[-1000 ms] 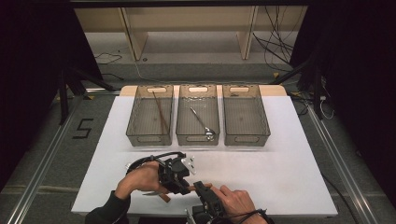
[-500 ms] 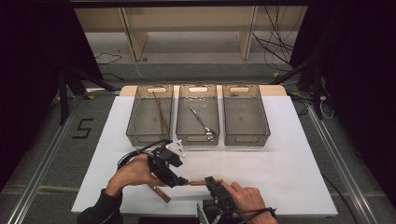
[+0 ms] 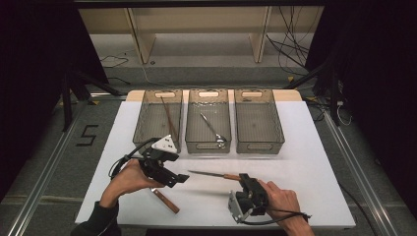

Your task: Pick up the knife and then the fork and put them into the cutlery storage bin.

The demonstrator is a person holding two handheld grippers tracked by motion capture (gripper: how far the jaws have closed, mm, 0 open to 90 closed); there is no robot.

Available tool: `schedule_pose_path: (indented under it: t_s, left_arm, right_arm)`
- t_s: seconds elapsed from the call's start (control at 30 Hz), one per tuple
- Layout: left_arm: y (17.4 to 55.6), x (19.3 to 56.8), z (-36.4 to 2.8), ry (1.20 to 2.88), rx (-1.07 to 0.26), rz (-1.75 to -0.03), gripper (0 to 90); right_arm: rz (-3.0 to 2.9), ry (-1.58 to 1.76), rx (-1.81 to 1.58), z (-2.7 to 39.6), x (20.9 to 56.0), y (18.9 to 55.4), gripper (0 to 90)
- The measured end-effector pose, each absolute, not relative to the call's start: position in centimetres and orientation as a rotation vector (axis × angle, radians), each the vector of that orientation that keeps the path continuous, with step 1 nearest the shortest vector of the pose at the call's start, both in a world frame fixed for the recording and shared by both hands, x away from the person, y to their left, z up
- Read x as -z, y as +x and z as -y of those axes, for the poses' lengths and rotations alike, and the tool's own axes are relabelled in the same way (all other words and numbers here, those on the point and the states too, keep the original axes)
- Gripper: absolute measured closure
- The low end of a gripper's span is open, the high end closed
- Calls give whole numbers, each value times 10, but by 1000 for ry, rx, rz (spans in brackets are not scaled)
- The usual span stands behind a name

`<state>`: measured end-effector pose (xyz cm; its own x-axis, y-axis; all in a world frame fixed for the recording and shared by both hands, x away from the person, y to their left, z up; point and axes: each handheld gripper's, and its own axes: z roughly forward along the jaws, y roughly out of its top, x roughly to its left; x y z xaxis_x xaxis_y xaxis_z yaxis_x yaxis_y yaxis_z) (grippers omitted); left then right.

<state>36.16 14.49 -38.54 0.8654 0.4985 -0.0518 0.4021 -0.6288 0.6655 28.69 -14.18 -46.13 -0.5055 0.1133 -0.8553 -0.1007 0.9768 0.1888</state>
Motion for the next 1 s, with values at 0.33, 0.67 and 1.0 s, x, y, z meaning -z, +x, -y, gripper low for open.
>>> schedule_pose_path:
  t_s: [0.33,0.67,1.0]
  left_arm:
    - [356,397,-162,2255,-200,-720,174]
    - [350,408,-174,2206,-240,-744,167]
    - [350,416,-181,2183,-253,-769,165]
  right_arm:
    - [-2137,298,-393,171,439,319,811]
    - [-2187,763,-825,191,403,355,812]
    - [-2155,1271,-1142,216,389,415,811]
